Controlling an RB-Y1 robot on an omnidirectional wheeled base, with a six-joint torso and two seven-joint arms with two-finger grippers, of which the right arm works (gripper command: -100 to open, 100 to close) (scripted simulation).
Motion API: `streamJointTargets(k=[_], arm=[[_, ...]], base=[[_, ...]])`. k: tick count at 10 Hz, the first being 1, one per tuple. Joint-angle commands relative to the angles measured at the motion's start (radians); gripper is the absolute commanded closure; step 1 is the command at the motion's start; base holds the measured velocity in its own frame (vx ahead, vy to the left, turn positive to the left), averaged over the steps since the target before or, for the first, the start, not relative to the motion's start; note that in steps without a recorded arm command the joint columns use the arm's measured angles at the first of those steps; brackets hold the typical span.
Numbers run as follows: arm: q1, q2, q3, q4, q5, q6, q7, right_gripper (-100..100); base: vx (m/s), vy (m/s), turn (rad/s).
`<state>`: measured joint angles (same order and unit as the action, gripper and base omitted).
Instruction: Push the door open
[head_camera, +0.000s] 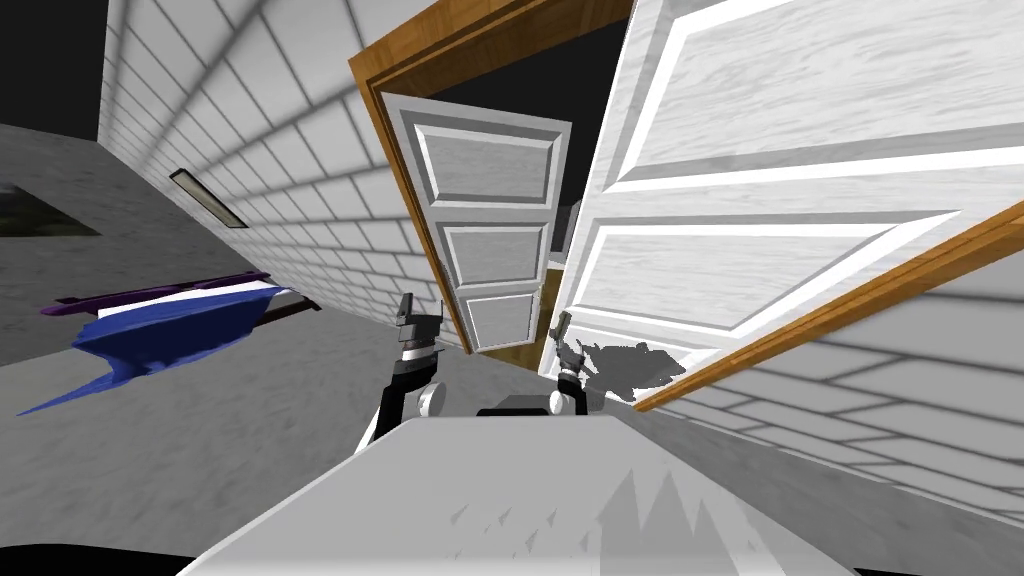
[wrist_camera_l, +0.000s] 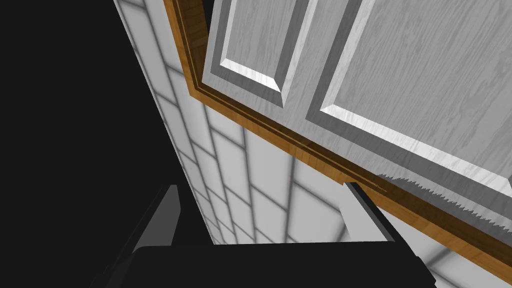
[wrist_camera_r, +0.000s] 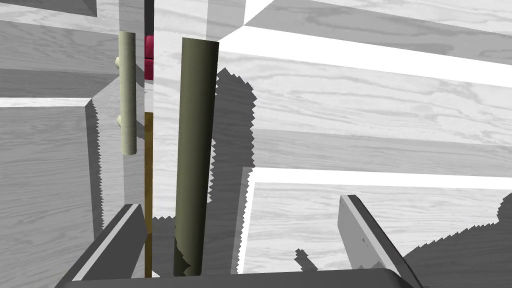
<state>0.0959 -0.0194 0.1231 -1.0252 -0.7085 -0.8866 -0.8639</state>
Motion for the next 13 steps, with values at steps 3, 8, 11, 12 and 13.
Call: streamJointTargets(k=[3,8,11,12,13], arm=[[-0.02,0.023,0.01,0.066,-0.033,-0.025,-0.05,-100],[-0.046,0.065,0.024,0.152,-0.076,-0.057,-0.114,-100],[-0.04,0.015,0.021,0.143,-0.074,-0.055,-0.113,-100],[-0.041,0.002,0.02,0.145,-0.075,-0.055,-0.116,-100],[-0.042,-0.006,0.018,0.147,-0.076,-0.055,-0.12,-100]], base=[[-0.036,-0.102,0.257],[-0.052,-0.1,0.241],[0.054,-0.049,0.02],[0.186,-0.084,0.026],[0.222,-0.072,0.026]])
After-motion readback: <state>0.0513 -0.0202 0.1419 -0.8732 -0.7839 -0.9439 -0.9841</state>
